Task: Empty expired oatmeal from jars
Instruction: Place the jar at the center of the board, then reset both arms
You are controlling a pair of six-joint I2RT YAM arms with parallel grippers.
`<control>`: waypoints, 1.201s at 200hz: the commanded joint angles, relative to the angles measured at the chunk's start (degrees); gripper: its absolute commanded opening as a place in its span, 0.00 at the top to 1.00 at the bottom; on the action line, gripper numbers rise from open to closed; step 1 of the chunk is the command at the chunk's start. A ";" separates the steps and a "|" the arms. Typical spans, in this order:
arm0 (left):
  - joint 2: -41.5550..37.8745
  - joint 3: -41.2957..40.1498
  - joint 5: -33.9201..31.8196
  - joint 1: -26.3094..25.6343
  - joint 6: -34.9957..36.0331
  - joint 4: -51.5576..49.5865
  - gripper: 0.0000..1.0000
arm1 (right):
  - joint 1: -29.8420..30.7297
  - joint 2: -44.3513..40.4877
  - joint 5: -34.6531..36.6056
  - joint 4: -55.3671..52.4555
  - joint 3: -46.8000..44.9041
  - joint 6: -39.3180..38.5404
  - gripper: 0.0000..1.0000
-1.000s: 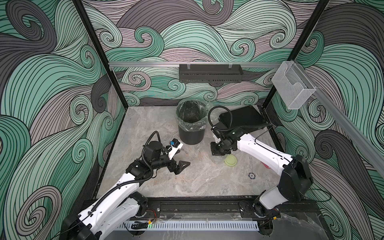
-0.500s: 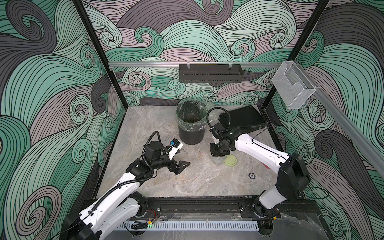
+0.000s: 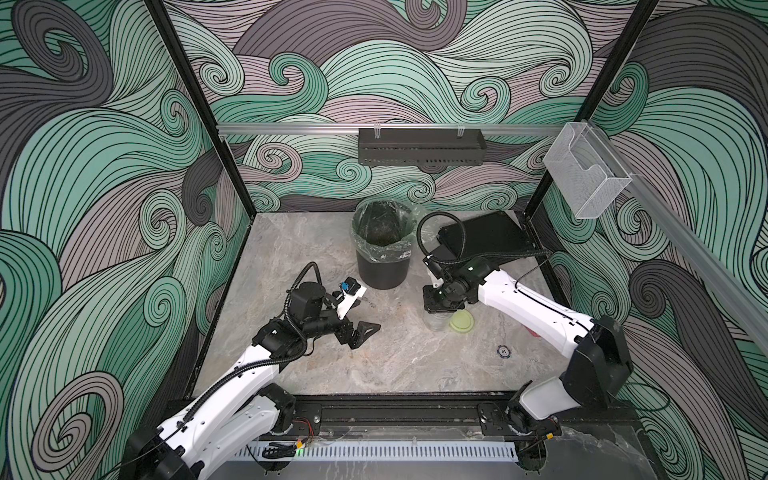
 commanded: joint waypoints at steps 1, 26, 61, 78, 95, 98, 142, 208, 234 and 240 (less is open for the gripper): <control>-0.17 0.41 -0.71 -0.37 -0.25 0.66 0.01 | 0.35 -2.58 2.05 -3.14 1.25 -0.22 0.64; -0.30 0.89 -2.79 -0.37 -0.46 0.15 0.02 | 0.33 -5.60 2.84 -4.49 2.12 0.03 0.63; -1.37 2.65 -9.35 -0.28 -1.71 0.57 0.01 | -0.32 -10.29 5.29 -6.08 5.59 -2.12 0.46; -1.85 3.46 -13.94 -0.22 -1.23 1.23 0.01 | -1.40 -12.13 6.97 -6.18 7.20 -4.05 0.22; -2.22 3.50 -18.21 0.11 -0.26 3.16 0.01 | -3.15 -13.38 9.94 -6.02 8.16 -6.59 0.01; -2.31 3.50 -19.09 0.25 -0.22 3.72 0.01 | -3.74 -13.56 10.22 -5.96 8.27 -7.15 0.01; -0.17 0.49 -34.82 3.71 3.85 16.62 0.02 | -11.62 -19.46 24.21 12.46 -3.85 -18.91 0.01; 16.51 -4.13 -46.40 17.18 2.09 35.17 0.01 | -22.09 -20.50 32.28 55.21 -33.62 -27.48 0.01; 23.71 -6.01 -51.47 17.81 2.95 41.08 0.01 | -24.93 -16.07 32.96 65.61 -38.69 -27.38 0.01; 24.27 -6.66 -52.60 18.04 3.19 41.96 0.01 | -25.52 -15.60 32.51 67.64 -39.87 -27.68 0.01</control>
